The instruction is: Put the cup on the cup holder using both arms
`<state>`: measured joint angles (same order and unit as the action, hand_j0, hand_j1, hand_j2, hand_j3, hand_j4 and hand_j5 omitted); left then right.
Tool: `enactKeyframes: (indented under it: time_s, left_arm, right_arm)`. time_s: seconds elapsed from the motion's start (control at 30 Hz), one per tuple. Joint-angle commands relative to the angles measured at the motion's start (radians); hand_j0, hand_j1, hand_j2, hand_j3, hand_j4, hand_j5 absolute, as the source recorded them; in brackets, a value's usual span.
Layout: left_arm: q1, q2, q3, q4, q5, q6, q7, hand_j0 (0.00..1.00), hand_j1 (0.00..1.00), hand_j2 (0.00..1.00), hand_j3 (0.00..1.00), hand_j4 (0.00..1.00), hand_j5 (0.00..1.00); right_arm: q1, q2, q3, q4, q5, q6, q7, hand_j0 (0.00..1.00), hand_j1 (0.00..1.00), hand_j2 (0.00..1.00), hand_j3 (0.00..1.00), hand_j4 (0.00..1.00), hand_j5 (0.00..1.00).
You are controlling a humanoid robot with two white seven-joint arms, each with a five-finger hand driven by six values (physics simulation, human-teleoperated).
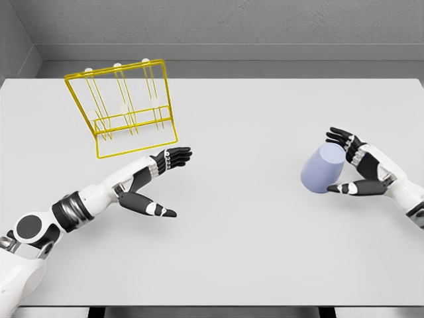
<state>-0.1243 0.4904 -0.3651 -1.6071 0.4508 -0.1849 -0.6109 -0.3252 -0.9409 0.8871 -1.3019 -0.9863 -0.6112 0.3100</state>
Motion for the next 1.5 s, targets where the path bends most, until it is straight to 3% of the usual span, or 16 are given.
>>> enactKeyframes:
  time_s: [0.0,0.27,1.1,1.47]
  left_arm:
    - [0.000,0.000,0.002,0.003,0.006,0.001,0.000,1.00,1.00,1.00,1.00,1.00,1.00]
    - [-0.002,-0.018,0.003,0.038,0.005,0.001,0.000,1.00,1.00,1.00,1.00,1.00,1.00]
    - [-0.002,-0.029,0.003,0.044,0.005,-0.001,0.000,1.00,1.00,1.00,1.00,1.00,1.00]
    - [-0.002,-0.029,0.003,0.044,0.005,-0.001,0.000,1.00,1.00,1.00,1.00,1.00,1.00]
  right_arm:
    - [-0.002,0.005,0.000,0.000,0.003,0.000,0.003,1.00,1.00,1.00,1.00,1.00,1.00]
    - [-0.003,0.028,0.000,0.000,0.008,0.000,0.003,1.00,1.00,1.00,1.00,1.00,1.00]
    - [0.000,0.042,0.000,0.024,0.009,0.008,0.003,0.94,0.94,0.94,0.94,0.94,0.94]
    - [0.000,0.056,0.001,0.041,0.017,0.014,0.003,0.75,0.75,0.75,0.75,0.75,0.75]
